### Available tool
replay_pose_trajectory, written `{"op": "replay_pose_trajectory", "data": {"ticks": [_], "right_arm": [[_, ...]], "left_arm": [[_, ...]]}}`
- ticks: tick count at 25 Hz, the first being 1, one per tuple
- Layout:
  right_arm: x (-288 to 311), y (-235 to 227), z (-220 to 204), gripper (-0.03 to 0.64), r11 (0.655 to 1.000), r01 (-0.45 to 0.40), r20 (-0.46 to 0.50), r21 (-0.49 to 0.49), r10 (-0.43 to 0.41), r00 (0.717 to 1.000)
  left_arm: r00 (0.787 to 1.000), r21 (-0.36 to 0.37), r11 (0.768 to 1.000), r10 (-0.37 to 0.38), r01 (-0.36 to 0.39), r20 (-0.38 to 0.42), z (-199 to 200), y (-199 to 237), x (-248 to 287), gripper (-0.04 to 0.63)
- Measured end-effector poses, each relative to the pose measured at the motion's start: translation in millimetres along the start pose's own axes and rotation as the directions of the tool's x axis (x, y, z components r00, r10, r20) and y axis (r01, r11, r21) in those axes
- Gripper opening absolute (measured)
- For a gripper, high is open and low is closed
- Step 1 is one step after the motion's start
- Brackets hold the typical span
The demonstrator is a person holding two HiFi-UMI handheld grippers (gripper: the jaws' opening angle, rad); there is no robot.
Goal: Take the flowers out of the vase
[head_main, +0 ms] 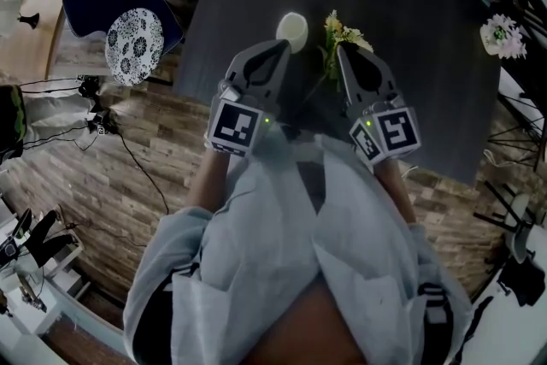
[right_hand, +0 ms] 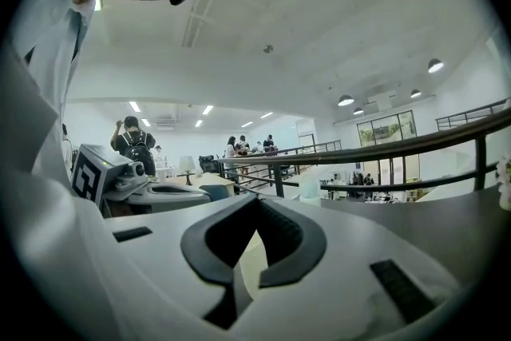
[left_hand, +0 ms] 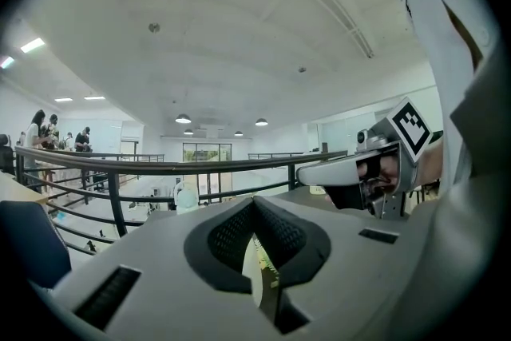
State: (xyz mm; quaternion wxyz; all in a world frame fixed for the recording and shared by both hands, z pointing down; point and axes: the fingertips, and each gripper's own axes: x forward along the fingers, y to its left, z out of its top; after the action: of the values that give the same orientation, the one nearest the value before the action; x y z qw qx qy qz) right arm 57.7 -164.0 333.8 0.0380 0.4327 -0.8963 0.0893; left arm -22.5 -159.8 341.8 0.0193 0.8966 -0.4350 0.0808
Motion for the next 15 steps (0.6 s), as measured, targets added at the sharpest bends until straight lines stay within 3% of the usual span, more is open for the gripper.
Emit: {"op": "replay_pose_trajectory", "data": {"ticks": [15], "right_arm": [[2.1,10.2,-0.4,-0.005,0.998,-0.017,-0.011,-0.054,0.017,1.0]], "left_arm": [[0.999,-0.035,0.999,0.004,-0.003,0.041,6.9,-0.6,-2.8,0.002]]}}
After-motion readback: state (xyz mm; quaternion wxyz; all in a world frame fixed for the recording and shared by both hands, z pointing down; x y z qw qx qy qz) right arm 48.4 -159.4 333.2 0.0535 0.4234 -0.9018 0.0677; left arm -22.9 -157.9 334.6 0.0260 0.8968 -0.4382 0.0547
